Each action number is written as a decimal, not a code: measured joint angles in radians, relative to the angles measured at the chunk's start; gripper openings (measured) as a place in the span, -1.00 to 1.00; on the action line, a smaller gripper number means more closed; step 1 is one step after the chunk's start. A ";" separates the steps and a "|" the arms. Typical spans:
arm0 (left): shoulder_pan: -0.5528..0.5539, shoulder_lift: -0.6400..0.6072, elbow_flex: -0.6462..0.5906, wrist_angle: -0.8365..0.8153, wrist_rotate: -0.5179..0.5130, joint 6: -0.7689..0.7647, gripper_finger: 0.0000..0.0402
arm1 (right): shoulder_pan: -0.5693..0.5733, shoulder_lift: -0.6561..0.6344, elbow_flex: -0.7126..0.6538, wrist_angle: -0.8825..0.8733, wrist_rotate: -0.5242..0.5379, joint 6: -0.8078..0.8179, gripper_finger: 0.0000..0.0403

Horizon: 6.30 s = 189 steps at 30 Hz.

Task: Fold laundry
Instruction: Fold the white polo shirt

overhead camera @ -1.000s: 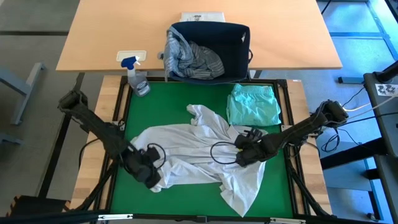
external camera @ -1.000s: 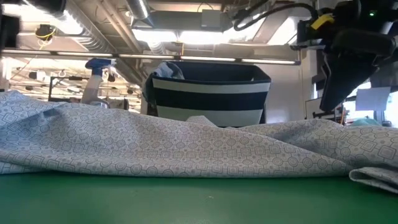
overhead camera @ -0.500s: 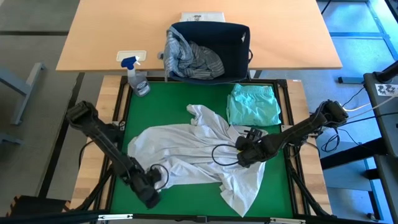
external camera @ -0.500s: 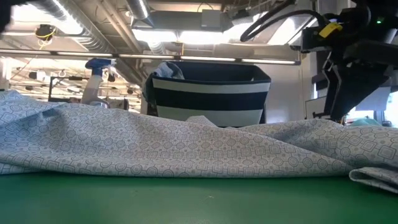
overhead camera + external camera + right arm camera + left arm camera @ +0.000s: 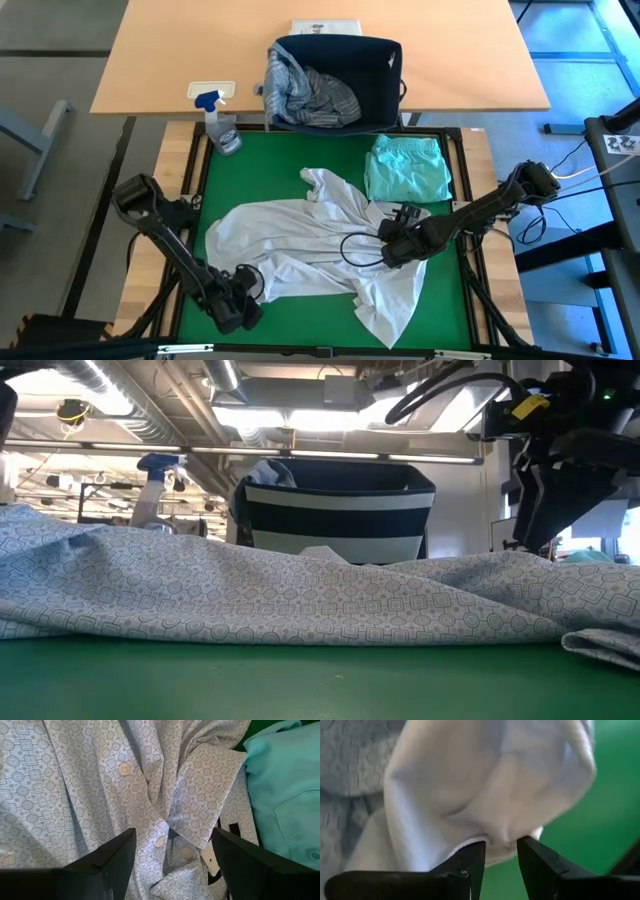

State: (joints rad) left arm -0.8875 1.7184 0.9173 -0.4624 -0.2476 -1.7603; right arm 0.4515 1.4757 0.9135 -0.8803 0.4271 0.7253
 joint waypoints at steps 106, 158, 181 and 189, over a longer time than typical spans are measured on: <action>-0.207 -0.298 0.085 -0.337 0.474 0.068 -0.87 | 0.000 -0.014 -0.237 0.230 -0.071 0.053 0.30; 0.211 -0.340 0.085 0.062 -0.099 0.714 -0.24 | 0.459 0.105 -0.089 0.934 -0.213 -0.517 0.30; 0.305 0.293 0.335 0.454 0.163 1.460 -0.24 | 0.458 0.264 0.061 0.772 -0.123 -0.175 0.30; 0.309 0.415 0.393 0.459 0.187 1.510 -0.24 | 0.458 0.264 0.061 0.772 -0.105 -0.153 0.30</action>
State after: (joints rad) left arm -0.5780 2.1336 1.3100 -0.0036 -0.0605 -0.2506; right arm 0.9092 1.7401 0.9749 -0.1081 0.3225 0.5720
